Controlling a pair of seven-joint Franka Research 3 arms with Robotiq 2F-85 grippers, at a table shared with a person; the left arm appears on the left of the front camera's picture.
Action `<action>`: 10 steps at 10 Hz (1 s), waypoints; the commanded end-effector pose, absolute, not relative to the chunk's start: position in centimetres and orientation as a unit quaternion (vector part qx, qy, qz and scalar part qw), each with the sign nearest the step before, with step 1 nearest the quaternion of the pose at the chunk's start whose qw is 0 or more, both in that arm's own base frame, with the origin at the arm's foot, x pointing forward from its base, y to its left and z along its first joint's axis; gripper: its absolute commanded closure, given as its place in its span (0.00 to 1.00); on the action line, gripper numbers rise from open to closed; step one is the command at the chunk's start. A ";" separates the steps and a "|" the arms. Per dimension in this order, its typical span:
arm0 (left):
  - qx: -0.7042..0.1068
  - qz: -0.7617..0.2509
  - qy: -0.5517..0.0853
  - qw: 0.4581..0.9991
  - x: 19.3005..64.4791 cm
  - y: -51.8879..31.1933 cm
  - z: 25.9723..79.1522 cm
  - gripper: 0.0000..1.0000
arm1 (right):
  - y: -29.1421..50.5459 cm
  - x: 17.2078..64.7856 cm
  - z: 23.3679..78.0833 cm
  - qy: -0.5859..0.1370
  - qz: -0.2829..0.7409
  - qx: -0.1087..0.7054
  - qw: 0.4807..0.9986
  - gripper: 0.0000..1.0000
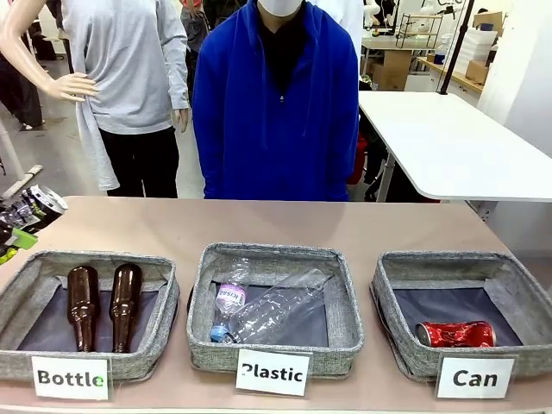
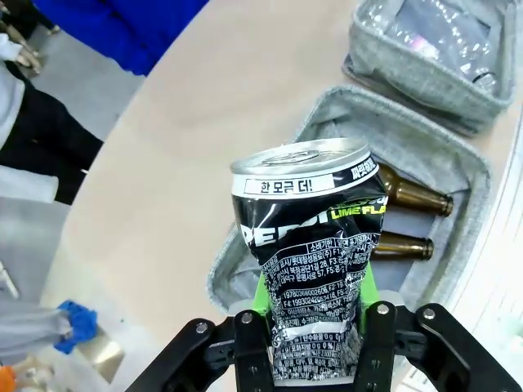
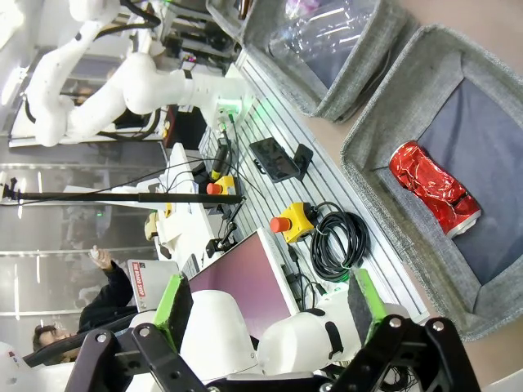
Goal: Sort the can waste into the basket.
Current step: Pick up the can waste from the table and place it in the right Fabric basket.
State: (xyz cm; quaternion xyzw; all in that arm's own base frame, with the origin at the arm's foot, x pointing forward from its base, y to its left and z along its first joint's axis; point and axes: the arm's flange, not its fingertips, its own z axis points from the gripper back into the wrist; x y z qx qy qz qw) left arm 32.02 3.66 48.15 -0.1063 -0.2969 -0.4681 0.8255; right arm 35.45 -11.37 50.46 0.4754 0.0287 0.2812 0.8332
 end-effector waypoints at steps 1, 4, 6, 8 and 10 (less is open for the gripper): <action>-0.153 -0.460 -0.319 0.814 31.5 -0.4 49.5 0.56 | -11.8 33.8 53.6 0.010 0.304 0.506 0.807 0.00; -0.313 -0.543 -0.258 0.735 35.0 -12.7 52.4 0.56 | -14.1 29.2 60.8 0.048 0.237 0.548 0.801 0.00; -0.352 -0.516 -0.269 0.733 37.0 -21.2 52.9 0.56 | -15.6 27.0 61.7 0.042 0.171 0.589 0.789 0.00; -0.352 -0.456 -0.343 0.742 36.4 -34.2 53.4 0.56 | -17.0 26.7 60.8 0.075 0.113 0.621 0.772 0.00; -0.313 -0.485 -0.370 0.727 33.3 -45.4 51.6 0.56 | -19.5 26.4 59.6 0.113 0.070 0.636 0.761 0.00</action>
